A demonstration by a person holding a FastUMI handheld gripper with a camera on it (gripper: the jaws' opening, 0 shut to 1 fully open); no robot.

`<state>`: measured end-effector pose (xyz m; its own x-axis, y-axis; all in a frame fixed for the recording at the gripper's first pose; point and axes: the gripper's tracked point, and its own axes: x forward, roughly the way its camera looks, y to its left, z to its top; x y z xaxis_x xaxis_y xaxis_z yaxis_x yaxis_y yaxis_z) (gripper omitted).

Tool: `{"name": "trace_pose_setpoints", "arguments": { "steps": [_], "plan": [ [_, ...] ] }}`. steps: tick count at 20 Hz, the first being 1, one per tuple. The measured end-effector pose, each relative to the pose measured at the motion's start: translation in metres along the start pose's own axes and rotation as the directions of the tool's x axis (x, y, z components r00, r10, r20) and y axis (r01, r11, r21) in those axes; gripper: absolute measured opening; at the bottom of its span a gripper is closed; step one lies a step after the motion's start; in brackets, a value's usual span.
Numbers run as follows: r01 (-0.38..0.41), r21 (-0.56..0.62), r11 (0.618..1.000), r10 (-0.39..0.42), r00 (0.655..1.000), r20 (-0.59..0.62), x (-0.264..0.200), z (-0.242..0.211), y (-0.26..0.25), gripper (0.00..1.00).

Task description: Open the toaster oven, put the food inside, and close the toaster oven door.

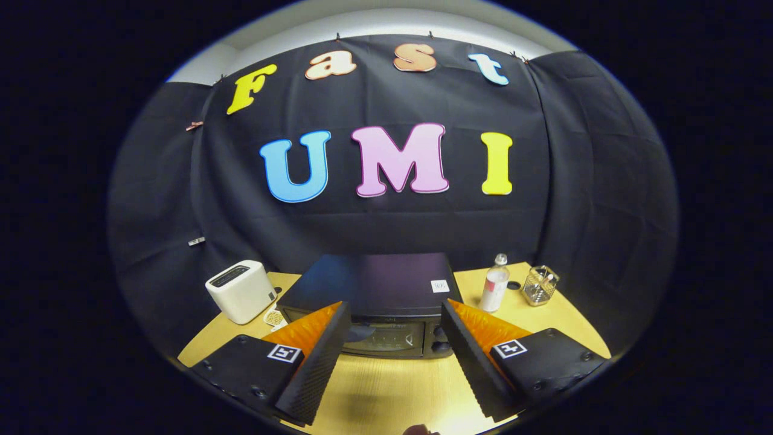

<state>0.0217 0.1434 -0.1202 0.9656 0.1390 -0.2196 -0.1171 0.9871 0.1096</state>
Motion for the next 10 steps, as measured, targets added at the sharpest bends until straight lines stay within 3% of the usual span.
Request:
{"name": "trace_pose_setpoints", "arguments": {
  "steps": [10],
  "plan": [
    [0.037, -0.041, 0.998, -0.03, 0.988, 0.152, -0.05, 0.067, -0.018, 0.99]
  ]
}}
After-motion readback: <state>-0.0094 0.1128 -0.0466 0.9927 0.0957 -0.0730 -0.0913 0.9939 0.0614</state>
